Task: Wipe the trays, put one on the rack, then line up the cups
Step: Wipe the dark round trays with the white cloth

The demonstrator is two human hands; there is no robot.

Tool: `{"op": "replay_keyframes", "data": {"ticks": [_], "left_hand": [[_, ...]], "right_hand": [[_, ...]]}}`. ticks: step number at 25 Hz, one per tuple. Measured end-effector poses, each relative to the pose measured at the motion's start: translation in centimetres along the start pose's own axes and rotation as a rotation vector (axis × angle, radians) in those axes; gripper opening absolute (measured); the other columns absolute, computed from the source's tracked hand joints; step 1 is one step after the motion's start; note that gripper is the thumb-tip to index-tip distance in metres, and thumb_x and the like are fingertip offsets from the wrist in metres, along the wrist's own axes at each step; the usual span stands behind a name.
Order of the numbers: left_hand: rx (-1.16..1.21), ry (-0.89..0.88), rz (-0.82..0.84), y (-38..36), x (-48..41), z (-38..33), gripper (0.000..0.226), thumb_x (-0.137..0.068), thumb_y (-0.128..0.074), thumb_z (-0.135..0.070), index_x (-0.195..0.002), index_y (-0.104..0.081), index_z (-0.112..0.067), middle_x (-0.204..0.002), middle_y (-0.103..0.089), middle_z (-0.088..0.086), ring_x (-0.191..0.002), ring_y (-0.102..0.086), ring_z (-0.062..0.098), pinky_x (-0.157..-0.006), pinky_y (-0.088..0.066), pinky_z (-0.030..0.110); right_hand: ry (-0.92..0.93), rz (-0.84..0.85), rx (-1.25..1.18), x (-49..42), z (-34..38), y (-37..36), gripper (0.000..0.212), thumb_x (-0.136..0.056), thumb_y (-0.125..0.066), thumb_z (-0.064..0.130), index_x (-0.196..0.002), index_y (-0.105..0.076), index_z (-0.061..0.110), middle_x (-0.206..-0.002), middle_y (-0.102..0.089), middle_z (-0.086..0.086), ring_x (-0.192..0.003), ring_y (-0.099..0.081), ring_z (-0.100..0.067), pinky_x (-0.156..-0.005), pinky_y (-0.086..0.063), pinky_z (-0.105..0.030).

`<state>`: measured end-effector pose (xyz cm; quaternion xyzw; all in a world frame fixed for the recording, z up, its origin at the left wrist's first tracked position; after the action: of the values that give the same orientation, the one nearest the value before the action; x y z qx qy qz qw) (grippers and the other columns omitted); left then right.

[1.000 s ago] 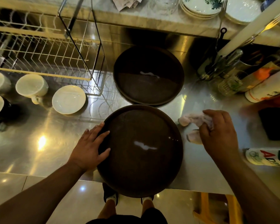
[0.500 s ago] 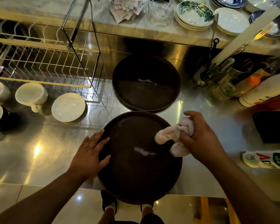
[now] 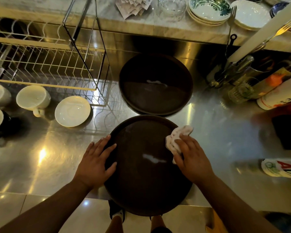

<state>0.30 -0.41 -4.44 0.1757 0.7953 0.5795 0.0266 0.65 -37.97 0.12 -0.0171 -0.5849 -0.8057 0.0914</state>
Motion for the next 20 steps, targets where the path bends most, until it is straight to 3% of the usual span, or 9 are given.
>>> {"op": "replay_keyframes", "data": {"ticks": [3, 7, 13, 20], "left_hand": [[0.004, -0.006, -0.012, 0.0, 0.0, 0.0, 0.069, -0.092, -0.05, -0.057, -0.154, -0.046, -0.026, -0.172, -0.019, 0.002, -0.157, -0.019, 0.022, -0.128, 0.005, 0.036], [0.02, -0.003, -0.018, -0.1, -0.1, 0.0, 0.07, -0.09, -0.052, -0.056, -0.153, -0.045, -0.027, -0.172, -0.02, 0.003, -0.157, -0.021, 0.022, -0.129, 0.002, 0.038], [-0.001, -0.01, -0.023, -0.5, -0.1, 0.2, 0.071, -0.09, -0.052, -0.057, -0.154, -0.045, -0.026, -0.172, -0.019, 0.003, -0.156, -0.023, 0.024, -0.129, -0.001, 0.041], [-0.019, -0.013, -0.023, -0.7, -0.1, 0.3, 0.072, -0.09, -0.051, -0.057, -0.155, -0.043, -0.028, -0.173, -0.017, 0.002, -0.156, -0.023, 0.023, -0.129, 0.0, 0.041]], "right_hand": [[0.041, -0.029, 0.07, -0.4, -0.2, -0.1, 0.05, -0.094, -0.047, 0.043, -0.133, -0.061, 0.014, -0.138, -0.062, -0.016, -0.125, -0.054, -0.035, -0.1, -0.051, -0.047], [-0.023, -0.026, 0.068, -1.2, 0.0, -0.2, 0.053, -0.087, -0.053, 0.046, -0.132, -0.057, 0.019, -0.128, -0.061, -0.012, -0.111, -0.054, -0.031, -0.091, -0.053, -0.045], [-0.15, -0.087, 0.035, -1.9, 1.0, -1.2, 0.045, -0.084, -0.069, 0.036, -0.123, -0.065, 0.015, -0.117, -0.063, -0.016, -0.098, -0.055, -0.033, -0.084, -0.053, -0.047], [-0.236, -0.106, -0.097, -1.6, 2.4, -2.6, 0.044, -0.085, -0.069, 0.033, -0.125, -0.063, 0.016, -0.126, -0.057, -0.012, -0.11, -0.051, -0.032, -0.089, -0.051, -0.045]]}}
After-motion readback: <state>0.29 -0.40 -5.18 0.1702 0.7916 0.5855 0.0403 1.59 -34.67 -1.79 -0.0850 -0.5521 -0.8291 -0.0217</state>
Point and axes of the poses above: each hand's wrist, its own x-axis away from the middle knuckle, its own y-axis out of the back of the hand, z = x × y, the point moved 1 cm from there along -x, towards the middle knuckle
